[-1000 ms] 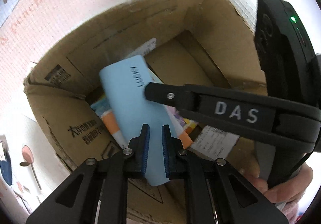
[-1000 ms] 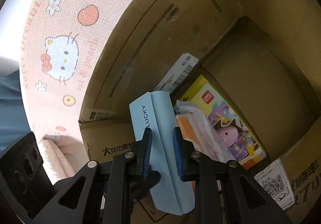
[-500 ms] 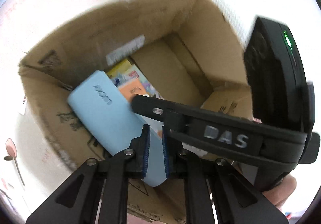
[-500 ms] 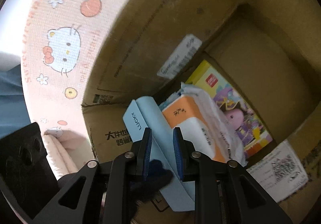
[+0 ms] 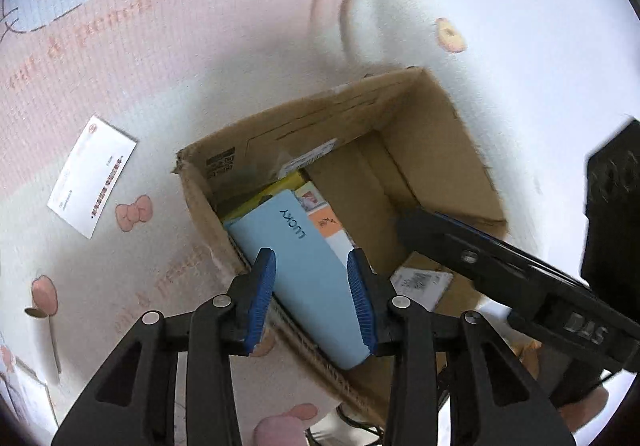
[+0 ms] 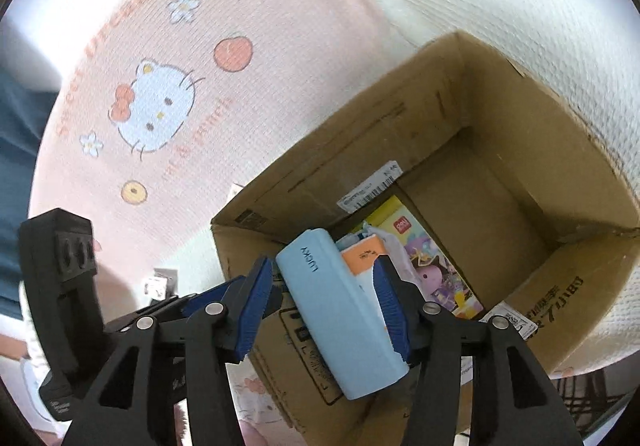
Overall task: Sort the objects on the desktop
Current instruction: 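Withdraw both tools and move them toward the white paper roll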
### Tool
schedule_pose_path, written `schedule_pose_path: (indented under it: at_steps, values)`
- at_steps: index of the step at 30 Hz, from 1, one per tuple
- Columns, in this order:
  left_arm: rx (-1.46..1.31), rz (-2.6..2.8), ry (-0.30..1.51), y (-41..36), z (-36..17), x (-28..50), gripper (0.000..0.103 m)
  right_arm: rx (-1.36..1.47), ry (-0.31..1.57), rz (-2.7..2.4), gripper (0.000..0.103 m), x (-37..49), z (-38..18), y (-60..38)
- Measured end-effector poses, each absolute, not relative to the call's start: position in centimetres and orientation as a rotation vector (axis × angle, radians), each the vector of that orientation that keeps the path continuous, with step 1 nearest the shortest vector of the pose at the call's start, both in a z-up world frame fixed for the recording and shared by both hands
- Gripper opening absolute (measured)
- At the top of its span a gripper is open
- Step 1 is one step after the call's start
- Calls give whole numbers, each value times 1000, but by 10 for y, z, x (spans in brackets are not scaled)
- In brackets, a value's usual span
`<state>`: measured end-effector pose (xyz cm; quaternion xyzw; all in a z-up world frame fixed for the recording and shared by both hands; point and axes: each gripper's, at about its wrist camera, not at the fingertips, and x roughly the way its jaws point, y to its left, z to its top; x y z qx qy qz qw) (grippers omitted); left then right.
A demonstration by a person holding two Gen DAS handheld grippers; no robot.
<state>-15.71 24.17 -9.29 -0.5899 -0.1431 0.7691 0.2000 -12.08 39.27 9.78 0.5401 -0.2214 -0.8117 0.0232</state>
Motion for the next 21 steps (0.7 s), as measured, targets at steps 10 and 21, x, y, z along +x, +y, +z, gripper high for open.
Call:
schedule_pose_path:
  at_steps: [10,21]
  values:
    - [-1434,2289,-354,165,-61,-119,42,1615,-472,-2487,52,-139,94,294]
    - [-1525,2387,-755,-9,-123,-83,44,1552,-86,-2267,61,-154,54,159]
